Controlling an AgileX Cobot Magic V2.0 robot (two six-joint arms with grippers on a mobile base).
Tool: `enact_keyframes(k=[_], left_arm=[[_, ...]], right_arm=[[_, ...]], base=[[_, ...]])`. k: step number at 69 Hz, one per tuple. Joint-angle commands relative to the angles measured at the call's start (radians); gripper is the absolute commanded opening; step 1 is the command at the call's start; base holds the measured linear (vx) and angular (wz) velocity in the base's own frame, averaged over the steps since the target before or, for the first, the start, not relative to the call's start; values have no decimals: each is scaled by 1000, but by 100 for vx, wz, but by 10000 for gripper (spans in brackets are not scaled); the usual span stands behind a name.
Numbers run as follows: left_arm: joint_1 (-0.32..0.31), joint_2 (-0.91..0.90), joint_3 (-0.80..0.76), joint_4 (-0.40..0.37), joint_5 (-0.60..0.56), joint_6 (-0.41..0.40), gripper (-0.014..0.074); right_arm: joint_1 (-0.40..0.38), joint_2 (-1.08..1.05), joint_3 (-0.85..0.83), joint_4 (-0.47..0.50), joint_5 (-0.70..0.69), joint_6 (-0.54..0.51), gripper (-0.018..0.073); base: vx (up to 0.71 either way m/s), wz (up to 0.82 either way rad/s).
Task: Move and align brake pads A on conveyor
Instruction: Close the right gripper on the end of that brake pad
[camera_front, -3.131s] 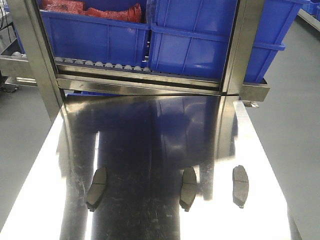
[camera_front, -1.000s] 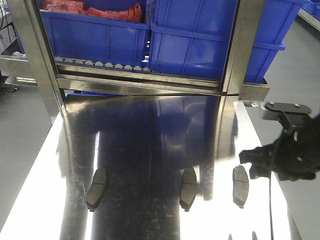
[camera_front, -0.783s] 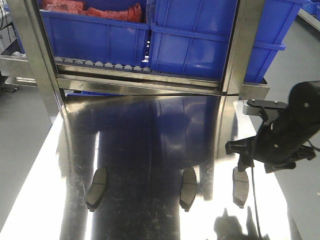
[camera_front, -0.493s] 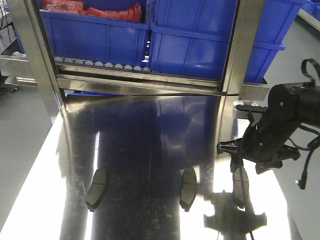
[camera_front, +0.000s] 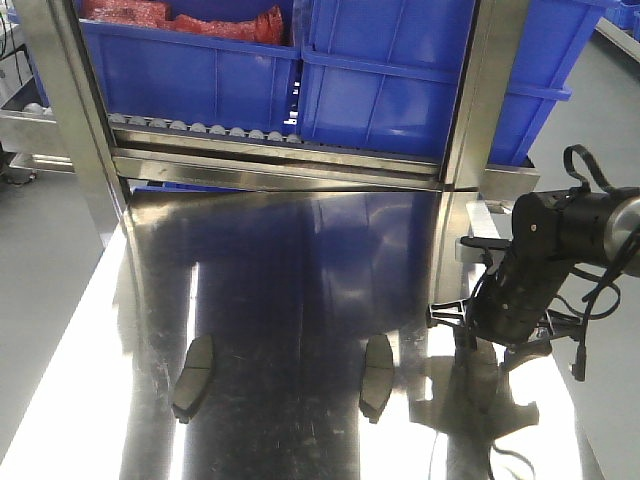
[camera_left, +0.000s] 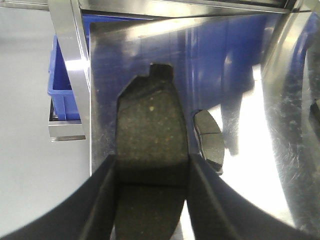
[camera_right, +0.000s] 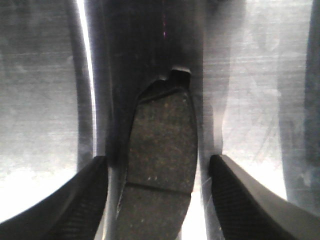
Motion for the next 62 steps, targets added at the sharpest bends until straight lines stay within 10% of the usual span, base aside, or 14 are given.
enact_keyframes(k=[1,37,62], left_arm=[[-6,6,-28,-16,-90,-8,-6],[-6,6,-28,-16,-90,-8,-6],[-6,6,-28,-16,-90,-8,-6]], right_arm=[[1,-32,-27,-9,-17,3,428],[1,-29,-24,-19,7,2,-19],[1,-230,65,-108,-60,-18,-10]], base=[[0,0],[0,0],[0,0]])
